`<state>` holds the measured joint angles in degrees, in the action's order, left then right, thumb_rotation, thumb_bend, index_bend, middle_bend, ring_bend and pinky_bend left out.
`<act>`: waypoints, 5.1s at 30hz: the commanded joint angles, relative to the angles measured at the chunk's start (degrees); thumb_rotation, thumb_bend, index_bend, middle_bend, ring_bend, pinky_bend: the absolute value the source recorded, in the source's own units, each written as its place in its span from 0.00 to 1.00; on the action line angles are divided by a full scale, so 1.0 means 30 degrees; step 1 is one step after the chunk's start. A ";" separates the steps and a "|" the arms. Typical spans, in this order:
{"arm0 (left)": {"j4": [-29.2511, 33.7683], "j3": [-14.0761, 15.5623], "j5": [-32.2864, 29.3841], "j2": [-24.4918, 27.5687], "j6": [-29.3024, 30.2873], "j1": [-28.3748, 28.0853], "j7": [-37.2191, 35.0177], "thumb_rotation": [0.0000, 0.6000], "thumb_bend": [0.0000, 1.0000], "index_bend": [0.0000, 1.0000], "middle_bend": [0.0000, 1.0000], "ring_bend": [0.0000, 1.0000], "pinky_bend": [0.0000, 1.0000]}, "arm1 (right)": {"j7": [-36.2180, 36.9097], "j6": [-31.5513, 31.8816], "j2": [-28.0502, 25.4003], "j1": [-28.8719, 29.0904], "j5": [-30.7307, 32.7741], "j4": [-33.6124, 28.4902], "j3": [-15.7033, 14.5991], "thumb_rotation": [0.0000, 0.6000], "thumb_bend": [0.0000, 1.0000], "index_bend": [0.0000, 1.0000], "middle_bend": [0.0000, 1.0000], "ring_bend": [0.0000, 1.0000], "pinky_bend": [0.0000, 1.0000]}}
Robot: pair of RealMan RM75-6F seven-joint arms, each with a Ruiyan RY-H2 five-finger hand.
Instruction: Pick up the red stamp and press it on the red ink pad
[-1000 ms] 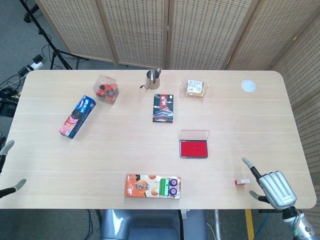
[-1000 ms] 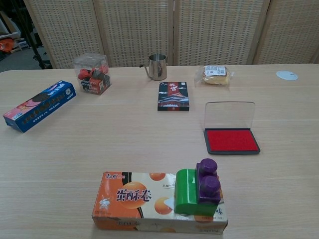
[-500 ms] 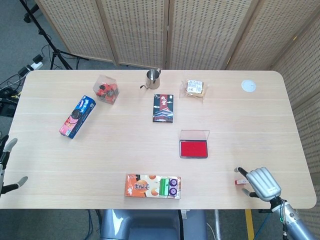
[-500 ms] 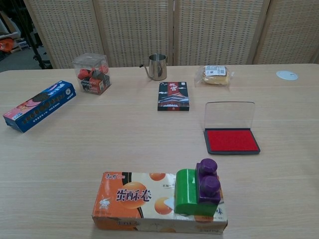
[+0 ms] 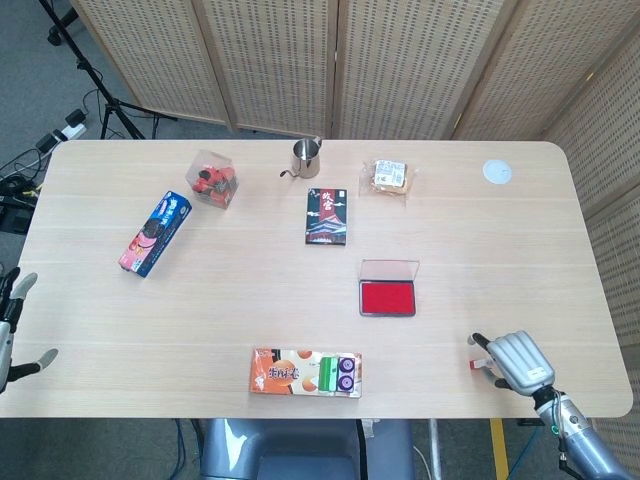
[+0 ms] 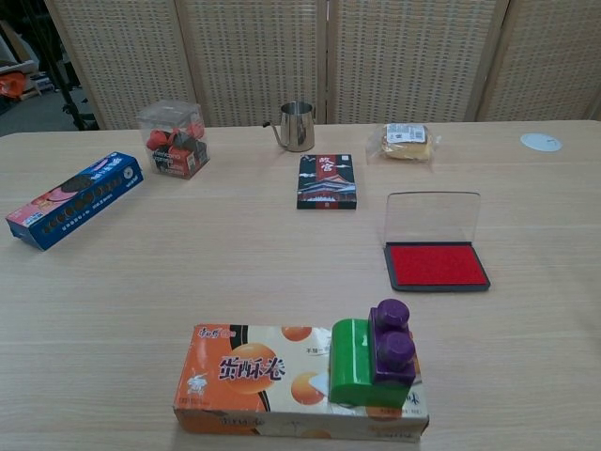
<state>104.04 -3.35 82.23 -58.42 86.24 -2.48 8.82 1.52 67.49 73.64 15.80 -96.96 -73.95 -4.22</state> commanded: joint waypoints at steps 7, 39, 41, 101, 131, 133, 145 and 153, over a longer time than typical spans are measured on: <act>-0.0001 0.0028 -0.0128 -0.0097 -0.0152 -0.0089 0.0182 1.00 0.00 0.00 0.00 0.00 0.00 | -0.0007 -0.0382 -0.0100 0.0150 0.0427 0.0018 -0.0173 1.00 0.41 0.39 0.94 1.00 1.00; -0.0020 0.0063 -0.0244 -0.0065 -0.0192 -0.0153 0.0109 1.00 0.00 0.00 0.00 0.00 0.00 | -0.0320 0.0151 -0.0675 0.0656 0.0715 -0.0805 0.0122 1.00 0.47 0.52 0.94 1.00 1.00; -0.0024 0.0064 -0.0234 -0.0044 -0.0171 -0.0144 0.0061 1.00 0.00 0.00 0.00 0.00 0.00 | -0.0485 0.0401 -0.1214 0.0962 0.0630 -0.1546 0.0511 1.00 0.47 0.52 0.94 1.00 1.00; -0.0055 -0.0140 -0.1639 -0.0152 -0.1114 -0.0648 0.0355 1.00 0.00 0.00 0.00 0.00 0.00 | -0.9140 -0.6530 0.3722 0.9380 0.8138 -0.1989 0.3724 1.00 0.54 0.52 0.94 1.00 1.00; -0.0091 -0.0056 -0.1688 -0.0108 -0.1189 -0.0673 0.0210 1.00 0.00 0.00 0.00 0.00 0.00 | -0.9160 -0.6730 0.4697 0.9424 0.8755 -0.0543 0.2928 1.00 0.54 0.52 0.94 1.00 1.00; -0.0085 -0.0039 -0.1633 -0.0068 -0.1130 -0.0638 0.0142 1.00 0.00 0.00 0.00 0.00 0.00 | -0.9300 -0.6743 0.4703 0.9428 0.8881 -0.0472 0.2915 1.00 0.54 0.52 0.94 1.00 1.00; -0.0067 0.0055 -0.1408 0.0010 -0.1016 -0.0563 0.0004 1.00 0.00 0.00 0.00 0.00 0.00 | -0.9638 -0.6204 0.4044 0.9355 0.8970 -0.1541 0.3065 1.00 0.54 0.52 0.94 1.00 1.00; -0.0079 0.0119 -0.1246 0.0059 -0.0944 -0.0506 -0.0133 1.00 0.00 0.00 0.00 0.00 0.00 | -0.9636 -0.4820 0.1846 0.9026 0.8539 -0.4369 0.3612 1.00 0.57 0.52 0.94 1.00 1.00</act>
<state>103.80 -3.01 78.48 -58.24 83.41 -3.99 8.43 -27.38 51.67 81.69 43.33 -70.89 -84.39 5.95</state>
